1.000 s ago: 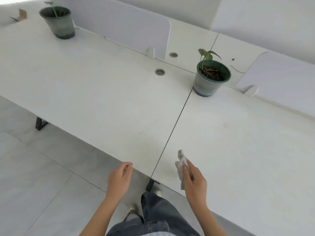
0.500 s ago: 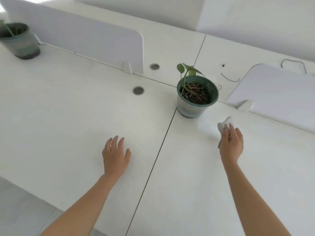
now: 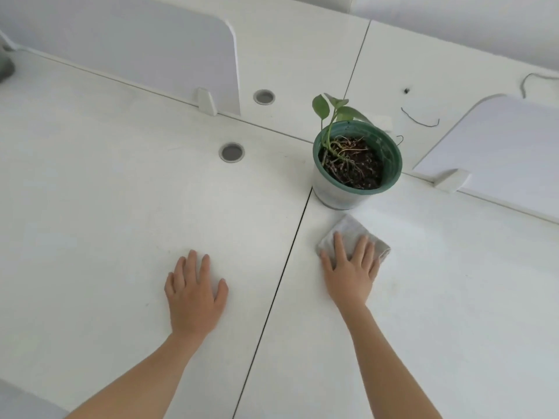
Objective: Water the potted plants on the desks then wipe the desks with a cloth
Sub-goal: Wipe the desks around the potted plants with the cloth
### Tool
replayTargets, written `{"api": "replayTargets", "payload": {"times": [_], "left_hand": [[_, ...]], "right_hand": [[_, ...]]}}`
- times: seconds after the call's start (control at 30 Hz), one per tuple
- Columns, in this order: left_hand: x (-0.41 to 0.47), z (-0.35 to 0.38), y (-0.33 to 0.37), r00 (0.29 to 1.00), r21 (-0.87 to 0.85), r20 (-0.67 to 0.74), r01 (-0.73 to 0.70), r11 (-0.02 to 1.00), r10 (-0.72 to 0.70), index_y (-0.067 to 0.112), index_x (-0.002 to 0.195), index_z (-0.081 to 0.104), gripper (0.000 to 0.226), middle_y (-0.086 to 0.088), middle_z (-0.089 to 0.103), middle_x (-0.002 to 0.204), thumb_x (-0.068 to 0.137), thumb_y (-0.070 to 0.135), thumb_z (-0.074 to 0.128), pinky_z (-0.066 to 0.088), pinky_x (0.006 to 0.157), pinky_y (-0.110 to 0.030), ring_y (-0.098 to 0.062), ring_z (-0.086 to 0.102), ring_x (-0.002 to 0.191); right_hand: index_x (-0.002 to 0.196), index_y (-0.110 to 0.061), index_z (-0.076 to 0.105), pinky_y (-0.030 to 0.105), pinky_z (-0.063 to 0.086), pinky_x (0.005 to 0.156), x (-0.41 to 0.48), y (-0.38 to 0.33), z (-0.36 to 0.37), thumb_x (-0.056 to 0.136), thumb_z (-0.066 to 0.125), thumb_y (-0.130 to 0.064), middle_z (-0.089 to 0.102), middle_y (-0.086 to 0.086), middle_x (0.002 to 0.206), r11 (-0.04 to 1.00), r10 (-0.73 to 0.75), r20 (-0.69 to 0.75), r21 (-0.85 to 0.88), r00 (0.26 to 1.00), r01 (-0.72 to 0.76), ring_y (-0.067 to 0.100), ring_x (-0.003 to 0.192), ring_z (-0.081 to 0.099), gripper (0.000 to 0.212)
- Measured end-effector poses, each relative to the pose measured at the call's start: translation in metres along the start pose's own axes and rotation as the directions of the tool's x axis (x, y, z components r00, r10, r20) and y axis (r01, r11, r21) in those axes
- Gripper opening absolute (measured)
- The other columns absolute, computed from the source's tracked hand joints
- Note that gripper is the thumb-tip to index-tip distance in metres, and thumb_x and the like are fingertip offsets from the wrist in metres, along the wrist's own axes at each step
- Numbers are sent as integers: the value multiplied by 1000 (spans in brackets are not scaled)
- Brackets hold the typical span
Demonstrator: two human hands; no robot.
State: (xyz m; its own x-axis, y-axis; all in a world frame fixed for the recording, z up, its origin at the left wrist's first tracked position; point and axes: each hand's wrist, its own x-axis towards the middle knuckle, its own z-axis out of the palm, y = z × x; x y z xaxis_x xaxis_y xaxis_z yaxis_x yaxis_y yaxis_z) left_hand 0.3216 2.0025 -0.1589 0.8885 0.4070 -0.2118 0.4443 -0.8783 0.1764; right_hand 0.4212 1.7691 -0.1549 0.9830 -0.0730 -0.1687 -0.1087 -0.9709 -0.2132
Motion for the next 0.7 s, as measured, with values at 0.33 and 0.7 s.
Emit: {"api": "replayTargets", "payload": {"times": [0.33, 0.7], "left_hand": [[5, 7, -3, 996, 41, -87, -23, 999, 26, 8, 120, 50, 54, -22, 56, 128, 78, 39, 36, 28, 95, -48, -37, 46, 118], [9, 7, -6, 997, 68, -72, -29, 997, 34, 5, 120, 54, 57, -22, 55, 130, 79, 39, 35, 28, 95, -49, -37, 43, 119]], "right_hand": [[144, -34, 9, 48, -8, 114, 94, -126, 5, 91, 26, -53, -8, 20, 154, 953, -290, 205, -33, 935, 303, 35, 142, -10, 58], [111, -25, 64, 47, 45, 96, 16, -77, 12, 81, 39, -36, 58, 19, 126, 845, -514, 111, -104, 851, 524, 36, 115, 56, 41]]}}
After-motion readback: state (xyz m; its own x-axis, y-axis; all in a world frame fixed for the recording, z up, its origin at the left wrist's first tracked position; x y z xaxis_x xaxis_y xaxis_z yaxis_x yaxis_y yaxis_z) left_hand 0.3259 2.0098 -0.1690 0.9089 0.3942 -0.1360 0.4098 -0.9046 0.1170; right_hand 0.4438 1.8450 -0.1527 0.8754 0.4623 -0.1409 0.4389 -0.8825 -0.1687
